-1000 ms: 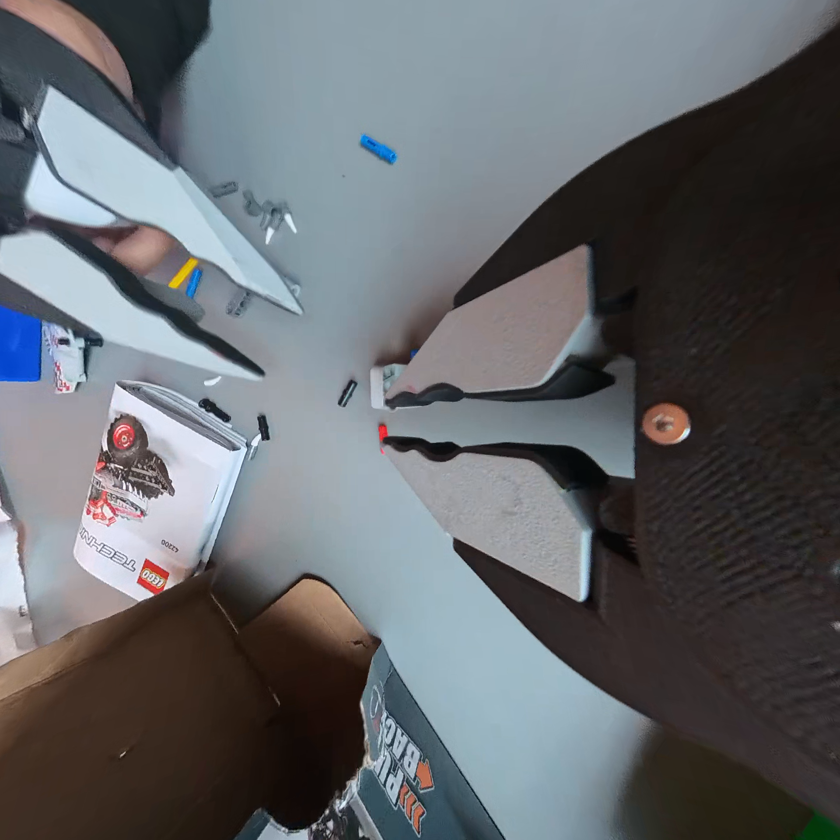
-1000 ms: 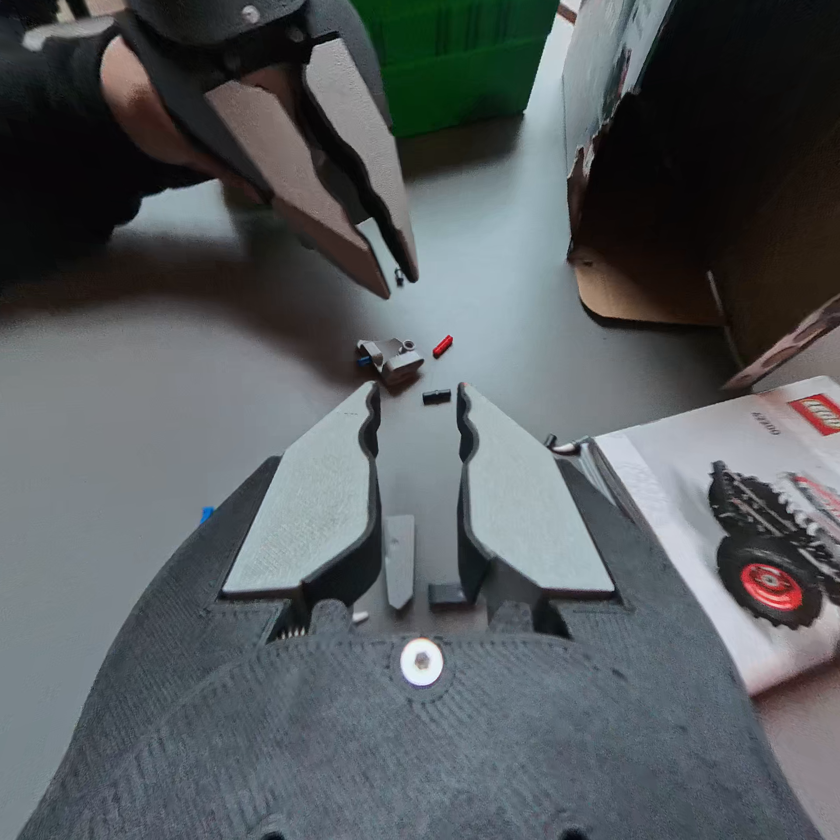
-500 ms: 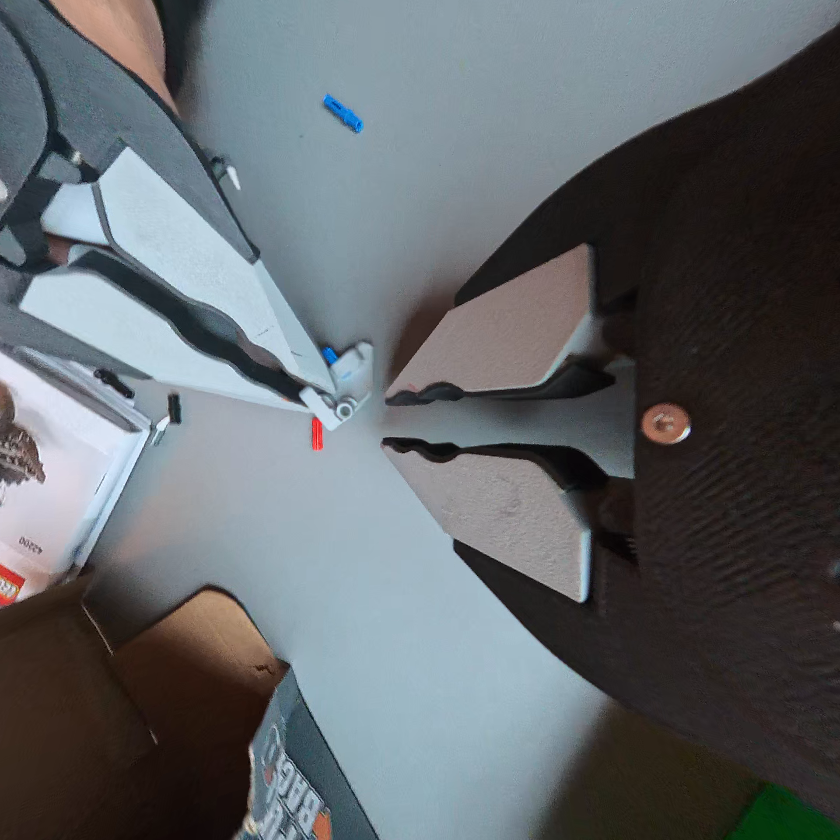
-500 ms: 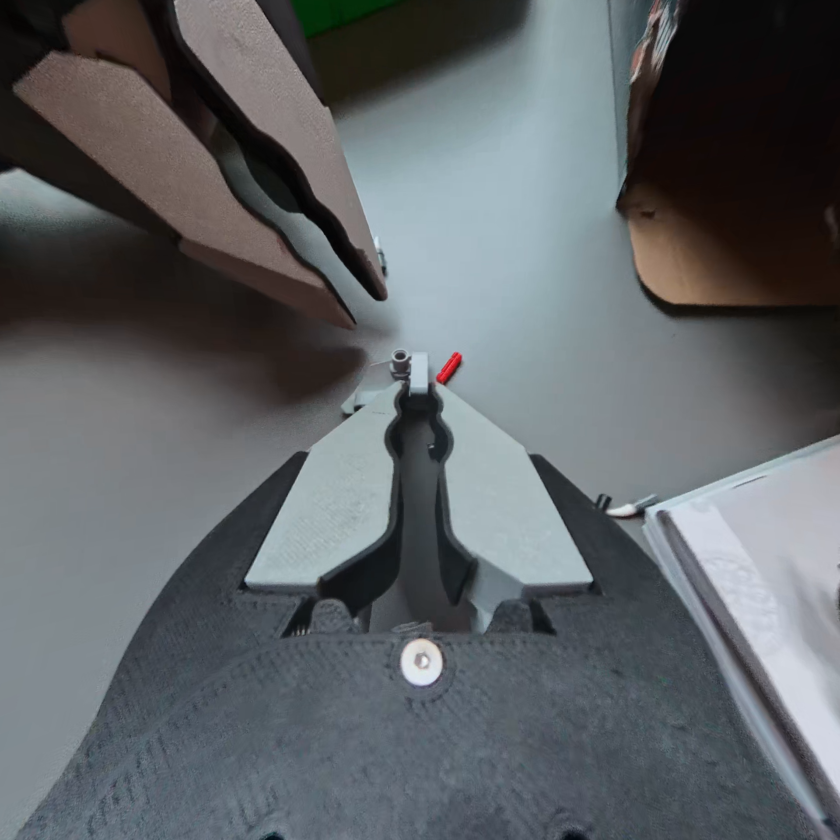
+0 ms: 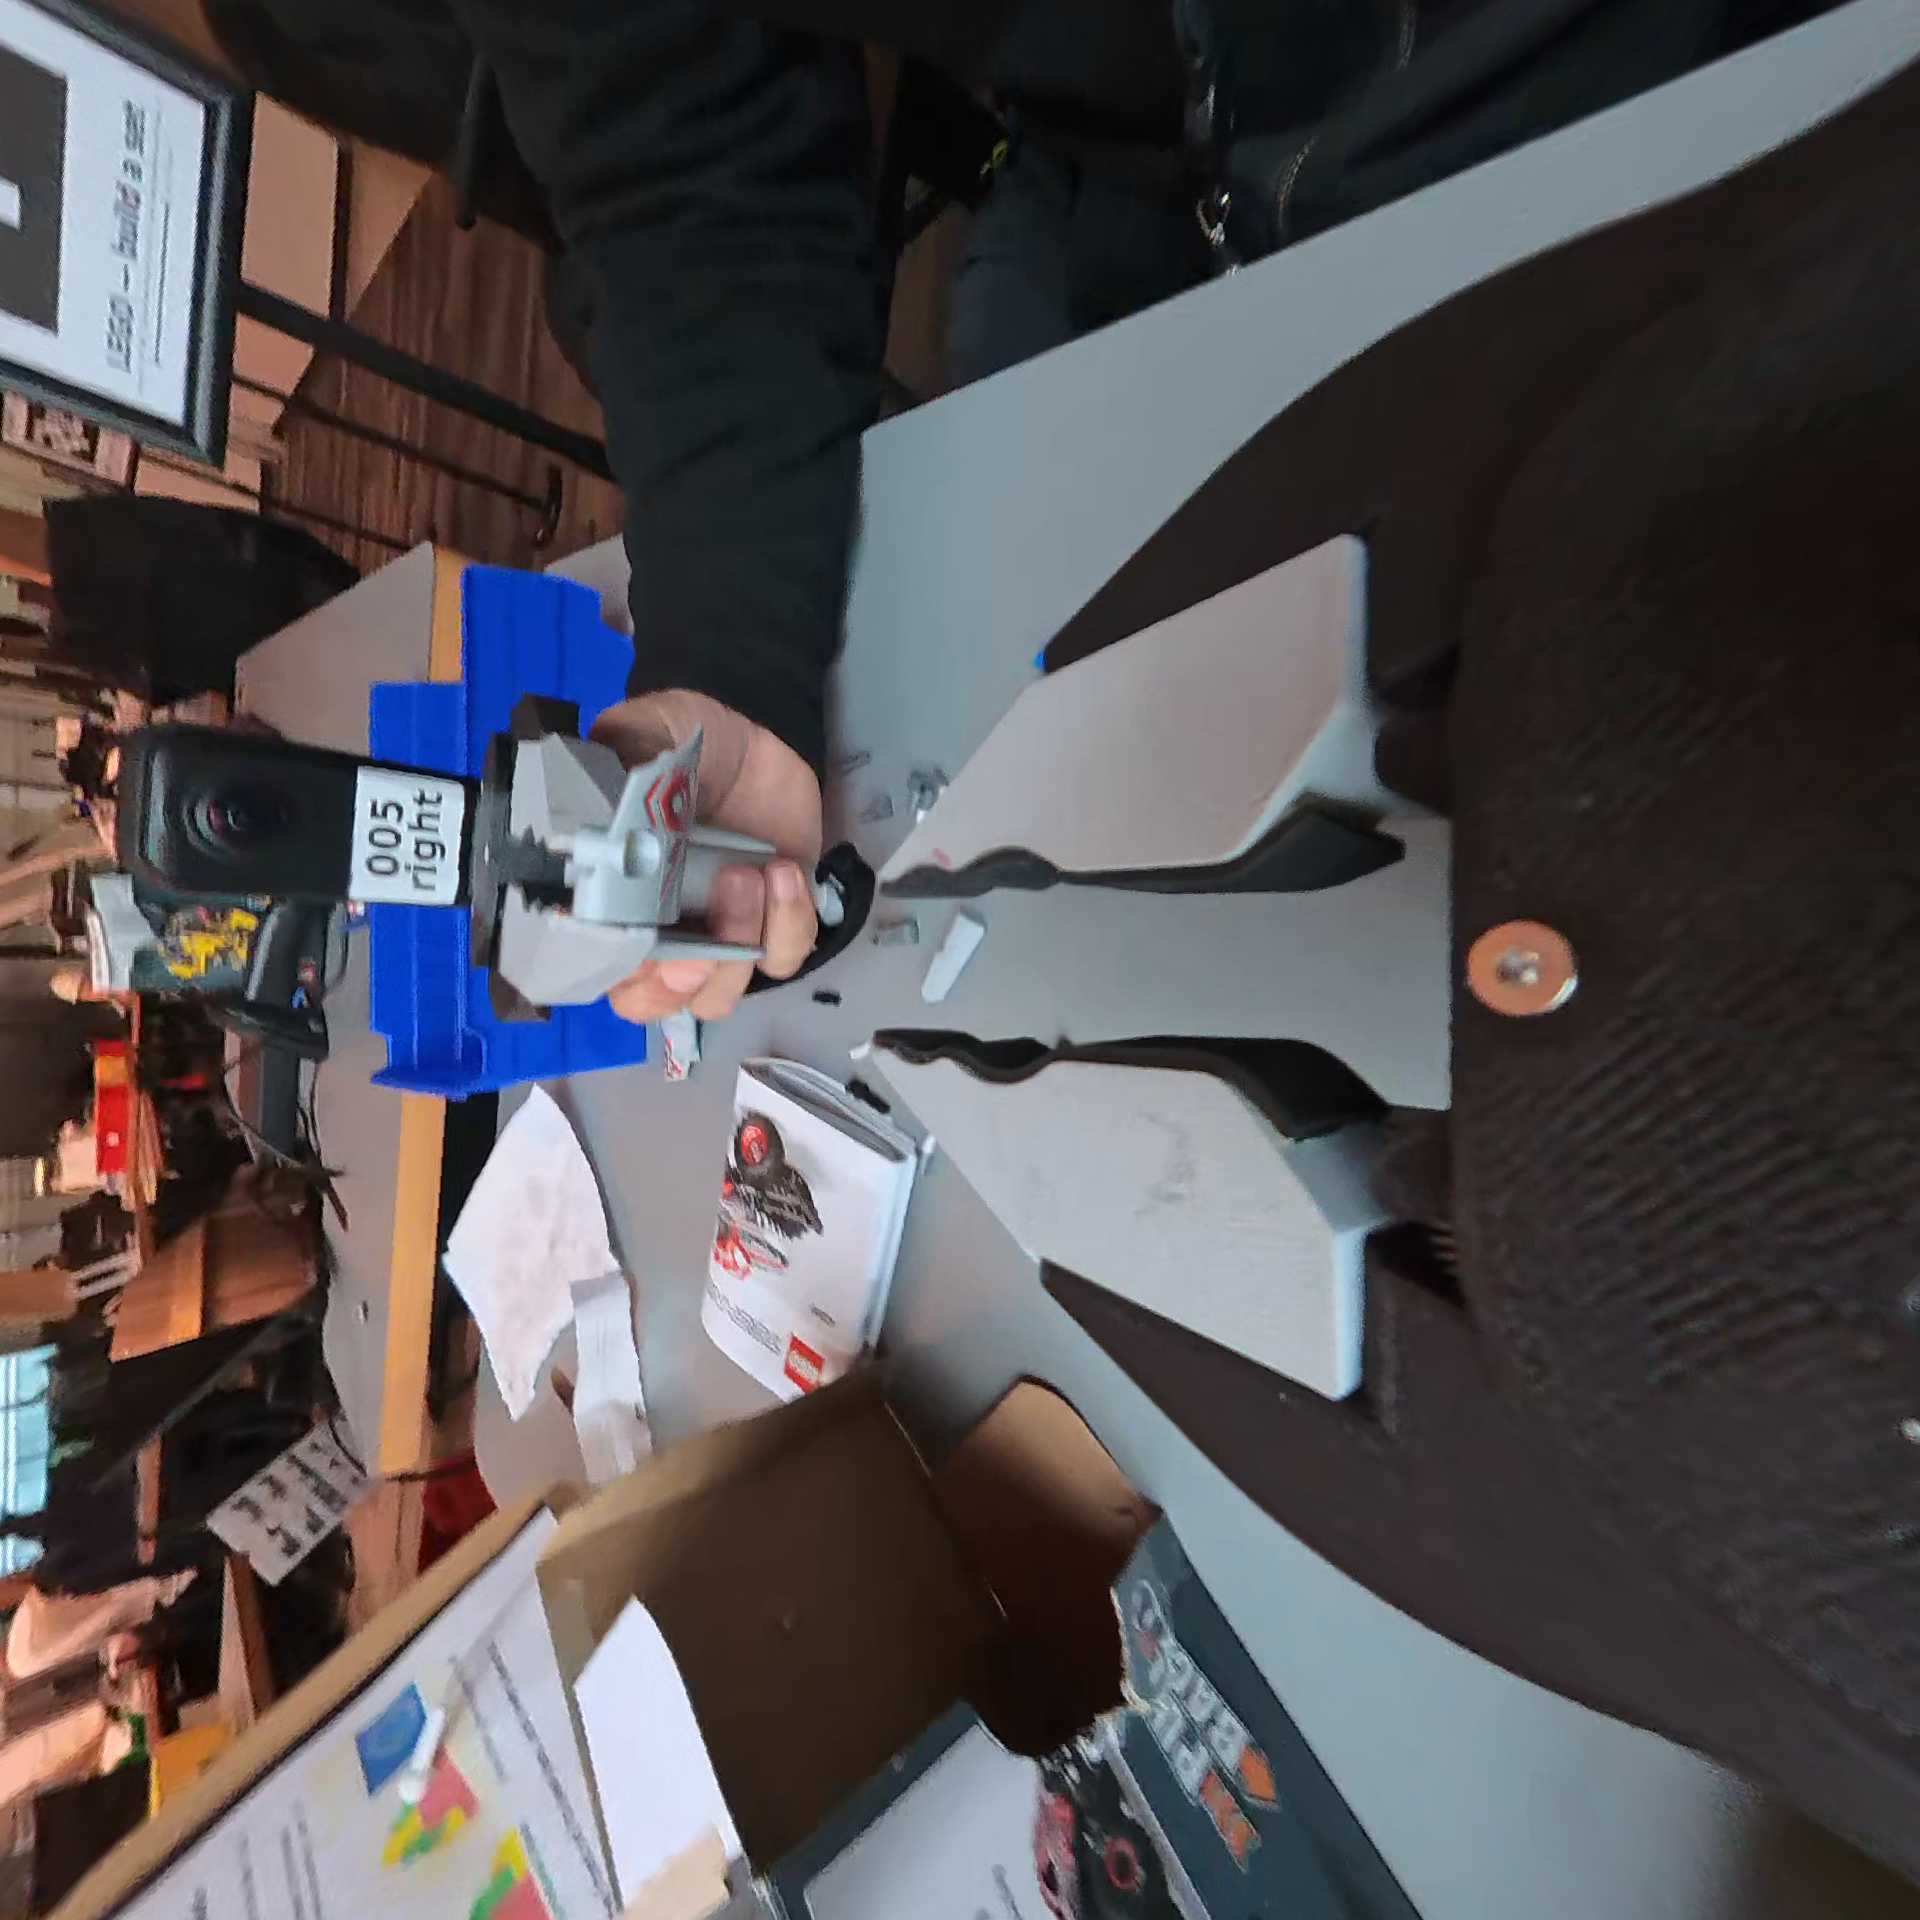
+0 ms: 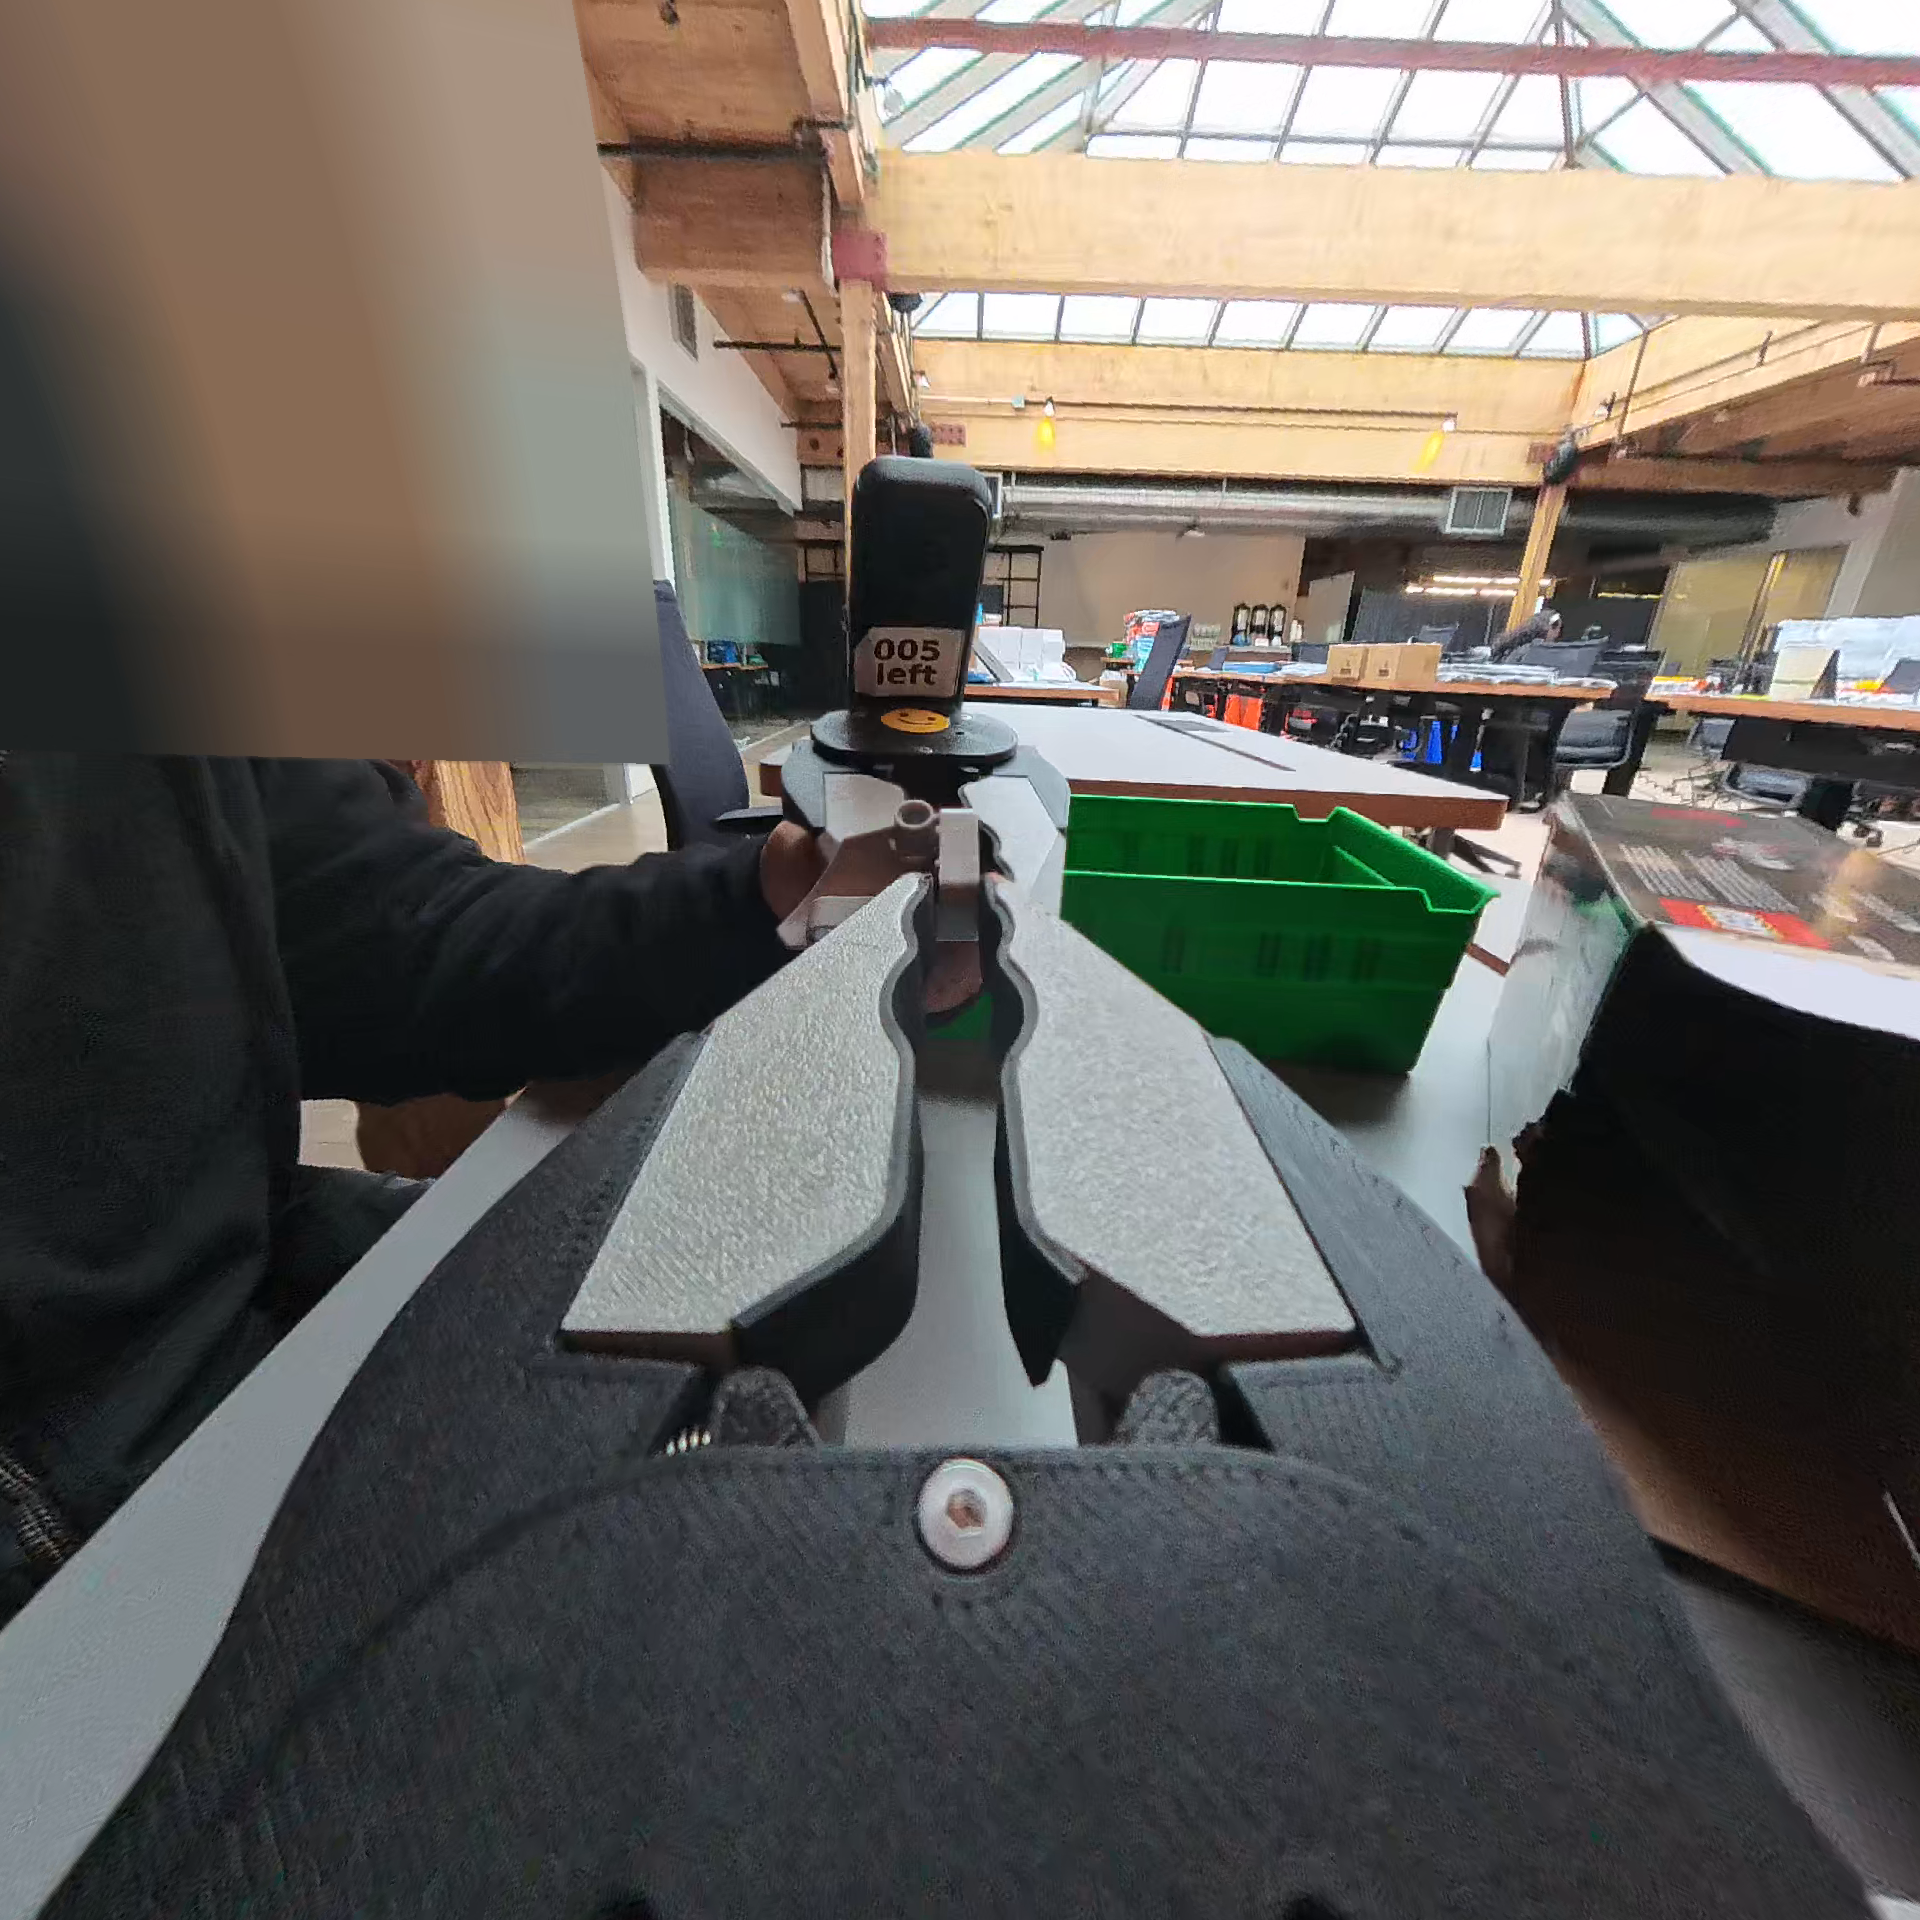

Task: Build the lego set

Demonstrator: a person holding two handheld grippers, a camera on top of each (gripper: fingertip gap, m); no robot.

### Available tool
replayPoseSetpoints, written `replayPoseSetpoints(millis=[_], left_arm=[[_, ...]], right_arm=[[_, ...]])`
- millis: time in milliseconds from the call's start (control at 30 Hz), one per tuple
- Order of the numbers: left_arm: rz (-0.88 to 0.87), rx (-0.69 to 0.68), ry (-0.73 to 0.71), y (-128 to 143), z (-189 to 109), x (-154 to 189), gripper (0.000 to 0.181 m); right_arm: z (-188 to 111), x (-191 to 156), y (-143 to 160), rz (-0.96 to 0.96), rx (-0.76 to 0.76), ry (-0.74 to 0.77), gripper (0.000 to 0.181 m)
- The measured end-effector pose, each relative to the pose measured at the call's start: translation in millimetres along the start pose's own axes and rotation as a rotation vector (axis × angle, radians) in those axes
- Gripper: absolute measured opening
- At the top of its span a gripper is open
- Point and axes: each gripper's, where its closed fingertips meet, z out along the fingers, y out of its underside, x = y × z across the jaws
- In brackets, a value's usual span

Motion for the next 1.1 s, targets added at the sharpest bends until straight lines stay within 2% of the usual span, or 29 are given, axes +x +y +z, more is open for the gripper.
replayPoseSetpoints(millis=[33, 300, 467, 600, 767, 967, 1100], left_arm=[[0.002, 0.0, 0.021, -0.6, 1.7, 4.5, 0.023], [0.036, 0.013, 0.099, -4.0, 5.9, 22.7, 0.033], [0.062, 0.036, 0.051, -7.9, 6.7, 18.7, 0.048], [0.038, 0.055, 0.083, -9.0, 8.5, 22.3, 0.049], [0.026, 0.022, 0.087, -1.8, 11.1, 21.4, 0.038], [-0.108, -0.009, 0.082, 8.2, 7.3, 5.9, 0.019], [-0.215, -0.031, 0.126, 15.9, 10.3, 5.6, 0.014]], right_arm=[[0.6, -1.3, 0.8, -0.013, -0.012, 0.0, 0.004], [5.6, -5.2, 8.4, -0.053, -0.068, 0.002, 0.004], [7.6, 0.3, 20.6, -0.098, -0.157, 0.054, 0.004], [11.9, -2.4, 28.1, -0.081, -0.189, 0.043, 0.004], [14.4, -3.6, 35.9, -0.123, -0.241, 0.054, 0.004], [9.4, 8.5, 43.5, -0.37, -0.379, 0.188, 0.005], [9.8, 7.9, 49.4, -0.419, -0.431, 0.196, 0.005]])
